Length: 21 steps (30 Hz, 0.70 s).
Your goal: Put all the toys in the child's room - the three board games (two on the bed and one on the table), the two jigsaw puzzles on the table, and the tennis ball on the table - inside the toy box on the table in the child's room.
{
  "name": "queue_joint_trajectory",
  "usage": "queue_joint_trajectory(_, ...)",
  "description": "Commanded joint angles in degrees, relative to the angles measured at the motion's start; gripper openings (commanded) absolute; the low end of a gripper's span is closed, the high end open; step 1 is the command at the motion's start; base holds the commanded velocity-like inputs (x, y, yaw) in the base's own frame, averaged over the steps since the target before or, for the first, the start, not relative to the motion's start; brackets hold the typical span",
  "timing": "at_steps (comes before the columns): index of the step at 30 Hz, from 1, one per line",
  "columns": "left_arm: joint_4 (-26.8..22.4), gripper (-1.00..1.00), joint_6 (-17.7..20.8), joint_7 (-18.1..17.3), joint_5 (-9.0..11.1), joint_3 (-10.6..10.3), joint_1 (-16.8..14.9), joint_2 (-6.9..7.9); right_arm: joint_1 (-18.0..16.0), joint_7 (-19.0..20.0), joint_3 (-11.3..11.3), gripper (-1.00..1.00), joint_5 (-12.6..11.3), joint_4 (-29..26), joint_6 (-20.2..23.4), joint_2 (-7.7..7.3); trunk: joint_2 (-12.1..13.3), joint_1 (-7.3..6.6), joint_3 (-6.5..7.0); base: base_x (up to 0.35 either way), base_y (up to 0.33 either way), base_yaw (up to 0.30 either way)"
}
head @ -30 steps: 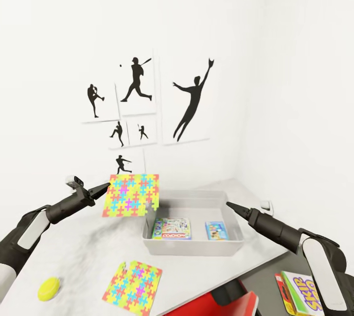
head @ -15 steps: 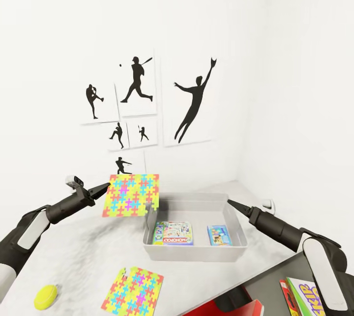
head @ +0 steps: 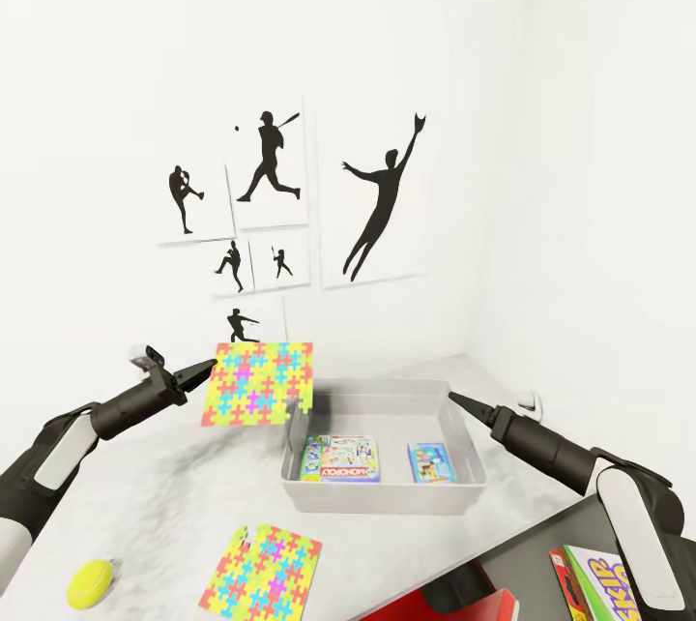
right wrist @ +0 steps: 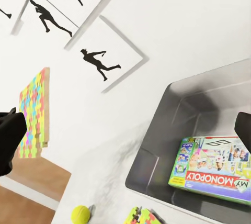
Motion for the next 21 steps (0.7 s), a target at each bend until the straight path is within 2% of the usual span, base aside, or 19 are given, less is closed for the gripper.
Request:
queue_joint_trajectory(1, -0.05, -1.00, 0.57, 0.18, 0.42, -0.24, -0.03, 0.03, -0.03, 0.21, -0.08, 1.00, 0.06, 0.00, 0.34, -0.01, -0.04, 0.02, -0.03, 0.000, 0.000, 0.000)
queue_joint_trajectory(3, -0.15, -1.00, 0.85, 0.72, 0.27, -0.39, -0.03, -0.68, -0.03, 0.21, -0.08, 1.00, 0.06, -0.01, 0.34, -0.05, -0.04, 0.02, -0.03, 0.000, 0.000, 0.000)
queue_joint_trajectory(4, -0.17, -1.00, 0.94, 1.04, 0.04, -0.47, -0.05, -1.66, -0.03, 0.21, -0.10, 1.00, 0.06, 0.00, 0.34, -0.06, -0.04, 0.02, -0.03, 0.000, 0.000, 0.000)
queue_joint_trajectory(6, -0.18, -1.00, 1.12, 3.31, -0.18, -0.56, -0.18, -4.84, -0.03, 0.21, -0.14, 1.00, 0.06, -0.05, 0.35, -0.07, -0.04, 0.02, -0.03, 0.000, 0.000, 0.000)
queue_joint_trajectory(7, -0.17, -1.00, 1.26, 7.76, -0.26, -0.58, -0.71, -7.64, -0.03, 0.21, -0.15, 1.00, 0.06, -0.05, 0.36, -0.07, -0.04, 0.02, -0.03, 0.000, 0.000, 0.000)
queue_joint_trajectory(9, -0.11, -1.00, 1.39, 16.26, -0.11, -0.54, -3.10, -11.43, -0.03, 0.21, -0.18, 1.00, 0.01, -0.04, 0.40, -0.09, -0.04, 0.02, -0.03, 0.000, 0.000, 0.000)
queue_joint_trajectory(10, 0.15, -1.00, 1.43, 22.46, 0.05, -0.53, -5.03, -14.12, -0.03, 0.23, -0.23, 1.00, -0.07, -0.06, 0.41, -0.12, -0.04, 0.02, -0.03, 0.000, 0.000, 0.000)
queue_joint_trajectory(12, 1.01, -1.00, 1.36, 29.67, 0.28, -0.52, -6.71, -17.31, -0.03, 0.26, -0.97, 1.00, -0.18, -0.07, 0.45, -0.15, -0.04, 0.02, -0.03, 0.000, 0.000, 0.000)
queue_joint_trajectory(14, 2.52, -1.00, 1.21, 32.81, 0.17, -0.51, -7.58, -19.73, -0.03, 0.43, -2.56, 1.00, -0.36, -0.07, 0.59, -0.16, -0.04, 0.02, -0.03, 0.000, 0.000, 0.000)
queue_joint_trajectory(17, 5.96, -1.00, 0.57, 33.99, -0.14, -0.53, -8.53, -22.60, -0.03, 2.52, -4.41, 1.00, -0.44, -0.08, 0.66, -0.16, -0.04, 0.02, -0.03, 0.000, 0.000, 0.000)
queue_joint_trajectory(18, 8.27, -1.00, -0.54, 34.24, -0.33, -0.55, -8.75, -24.26, -0.07, 4.41, -5.20, 1.00, -0.41, -0.08, 0.66, -0.16, -0.04, 0.02, -0.03, 0.000, 0.000, 0.000)
queue_joint_trajectory(21, 12.73, -1.00, -6.01, 35.15, -1.50, -0.61, -8.93, -27.97, -0.11, 7.62, -6.62, 1.00, -0.28, -0.08, 0.62, -0.17, -0.04, 0.02, -0.03, 0.000, 0.000, 0.000)
